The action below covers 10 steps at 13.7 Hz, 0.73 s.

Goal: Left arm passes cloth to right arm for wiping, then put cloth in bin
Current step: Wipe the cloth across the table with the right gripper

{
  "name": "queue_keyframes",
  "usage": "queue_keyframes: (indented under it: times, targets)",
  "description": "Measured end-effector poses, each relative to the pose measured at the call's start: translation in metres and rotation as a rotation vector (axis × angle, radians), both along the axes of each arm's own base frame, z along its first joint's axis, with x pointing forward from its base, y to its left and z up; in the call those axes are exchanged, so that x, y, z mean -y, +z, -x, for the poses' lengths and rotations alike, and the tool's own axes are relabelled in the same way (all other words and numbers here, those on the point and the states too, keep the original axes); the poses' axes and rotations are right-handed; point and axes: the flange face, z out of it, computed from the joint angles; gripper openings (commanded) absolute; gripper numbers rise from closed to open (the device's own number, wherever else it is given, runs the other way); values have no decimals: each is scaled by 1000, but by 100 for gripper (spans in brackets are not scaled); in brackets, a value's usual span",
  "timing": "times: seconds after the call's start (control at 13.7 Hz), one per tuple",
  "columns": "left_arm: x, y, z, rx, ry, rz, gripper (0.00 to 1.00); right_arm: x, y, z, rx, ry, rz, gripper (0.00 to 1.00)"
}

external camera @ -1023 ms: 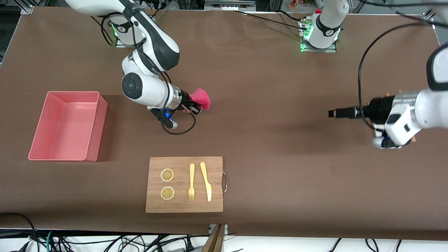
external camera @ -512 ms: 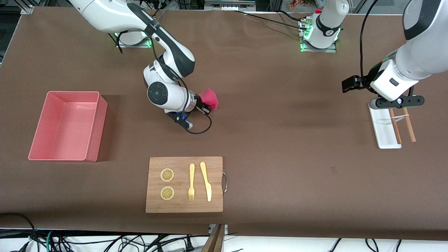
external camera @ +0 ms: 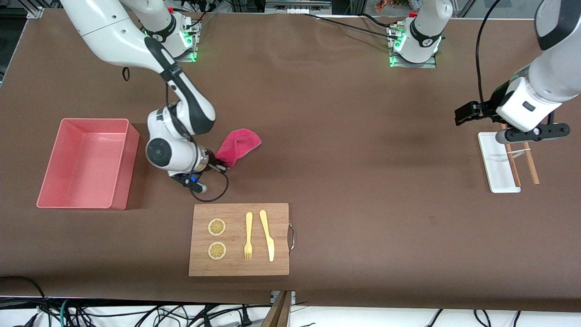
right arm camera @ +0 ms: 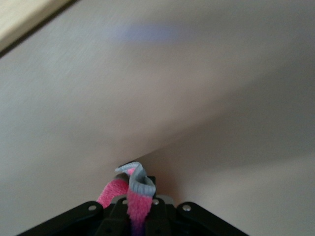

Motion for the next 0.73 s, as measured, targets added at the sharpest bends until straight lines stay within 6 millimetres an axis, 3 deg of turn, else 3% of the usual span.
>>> queue_keyframes:
  times: [0.22, 0.44, 0.58, 0.73]
  targets:
    - [-24, 3, -2, 4, 1, 6, 100, 53, 1, -15, 16, 86, 15, 0]
    - [-27, 5, -2, 7, -16, 9, 100, 110, 8, -27, 34, 178, 22, 0]
    - [-29, 12, -3, 22, -16, 10, 100, 139, 17, -32, 43, 233, 21, 0]
    - [-44, 20, -7, 40, 7, 11, 100, 157, 24, -36, 55, 288, 15, 0]
